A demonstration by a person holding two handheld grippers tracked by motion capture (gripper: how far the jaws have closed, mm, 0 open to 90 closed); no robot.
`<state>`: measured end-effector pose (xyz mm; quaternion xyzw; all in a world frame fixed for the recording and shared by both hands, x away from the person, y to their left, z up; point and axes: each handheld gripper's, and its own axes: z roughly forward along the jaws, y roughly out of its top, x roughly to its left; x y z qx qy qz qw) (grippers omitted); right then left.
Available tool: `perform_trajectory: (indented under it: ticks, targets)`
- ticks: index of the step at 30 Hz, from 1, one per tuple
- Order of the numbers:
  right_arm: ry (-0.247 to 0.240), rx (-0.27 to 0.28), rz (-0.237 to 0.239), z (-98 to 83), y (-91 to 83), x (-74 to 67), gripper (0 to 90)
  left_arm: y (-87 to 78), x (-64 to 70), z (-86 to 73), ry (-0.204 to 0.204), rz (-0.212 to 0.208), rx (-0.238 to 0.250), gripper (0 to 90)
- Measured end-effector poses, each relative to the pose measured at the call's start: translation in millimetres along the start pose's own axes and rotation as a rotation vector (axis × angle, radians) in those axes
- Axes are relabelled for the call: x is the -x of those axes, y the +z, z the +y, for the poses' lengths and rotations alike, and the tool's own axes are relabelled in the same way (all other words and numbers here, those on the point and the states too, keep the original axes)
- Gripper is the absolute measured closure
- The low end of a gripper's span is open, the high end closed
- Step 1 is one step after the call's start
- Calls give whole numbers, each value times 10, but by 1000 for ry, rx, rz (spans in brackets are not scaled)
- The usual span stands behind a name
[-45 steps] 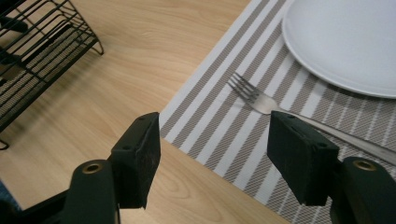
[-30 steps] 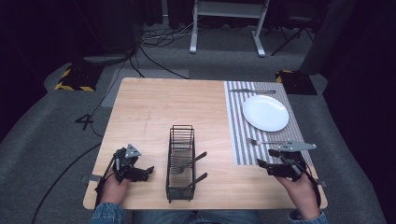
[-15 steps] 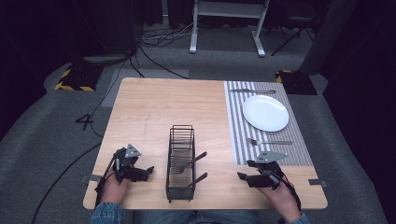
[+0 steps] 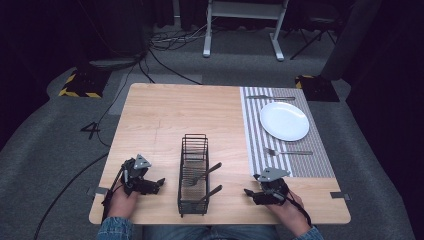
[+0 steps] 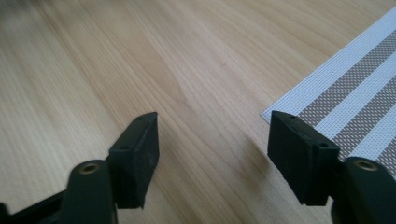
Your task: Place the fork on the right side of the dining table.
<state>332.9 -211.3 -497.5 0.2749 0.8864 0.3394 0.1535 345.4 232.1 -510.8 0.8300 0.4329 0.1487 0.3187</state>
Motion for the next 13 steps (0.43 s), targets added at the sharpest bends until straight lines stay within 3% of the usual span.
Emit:
perform_trajectory:
  ticks: [2,4,13]
  targets:
    - [-7,35,24,-29,26,9,275,0,0,0,0,0,0,1]
    - [46,69,54,-70,81,31,194,0,1,0,0,0,-1,1]
    - [70,48,27,-46,113,29,97,1,0,1,1,-1,0,1]
